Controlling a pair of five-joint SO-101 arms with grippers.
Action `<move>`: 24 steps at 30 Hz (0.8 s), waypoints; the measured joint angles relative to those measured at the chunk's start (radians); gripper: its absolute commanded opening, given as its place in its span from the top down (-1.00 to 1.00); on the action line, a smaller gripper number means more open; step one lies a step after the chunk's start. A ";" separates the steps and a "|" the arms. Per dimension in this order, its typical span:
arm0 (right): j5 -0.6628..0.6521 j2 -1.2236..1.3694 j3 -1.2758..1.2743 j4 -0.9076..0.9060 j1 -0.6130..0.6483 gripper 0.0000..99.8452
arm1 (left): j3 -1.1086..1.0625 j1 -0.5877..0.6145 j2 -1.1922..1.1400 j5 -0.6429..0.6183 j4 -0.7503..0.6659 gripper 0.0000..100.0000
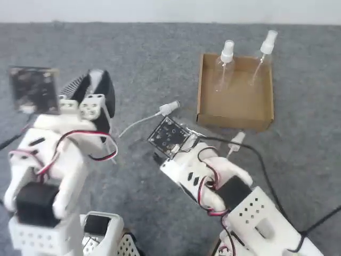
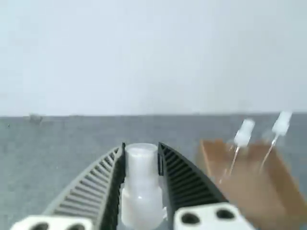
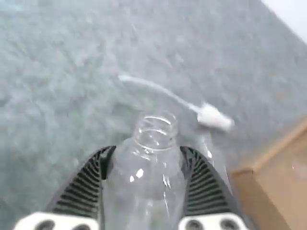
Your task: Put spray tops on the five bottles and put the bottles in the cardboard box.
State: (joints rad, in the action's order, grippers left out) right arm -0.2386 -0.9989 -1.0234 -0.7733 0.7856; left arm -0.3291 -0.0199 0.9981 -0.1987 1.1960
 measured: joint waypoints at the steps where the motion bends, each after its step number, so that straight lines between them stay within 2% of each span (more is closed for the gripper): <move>1: 0.000 0.000 -0.017 0.035 0.008 0.99 | 0.018 0.000 0.003 -0.018 0.000 0.98; 5: 0.000 0.000 -0.069 0.161 0.052 0.99 | 0.035 0.002 0.017 -0.077 -0.054 0.98; 13: 0.000 0.000 -0.147 0.224 0.153 0.99 | -0.112 0.000 0.006 -0.198 -0.224 0.98; 24: 0.000 0.000 -0.160 0.262 0.158 0.99 | -0.261 -0.003 0.009 -0.209 -0.284 0.98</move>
State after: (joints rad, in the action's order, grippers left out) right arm -0.2386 -0.9989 -1.1830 -0.5109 0.9436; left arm -0.5900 -0.0230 1.0073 -0.4074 0.9122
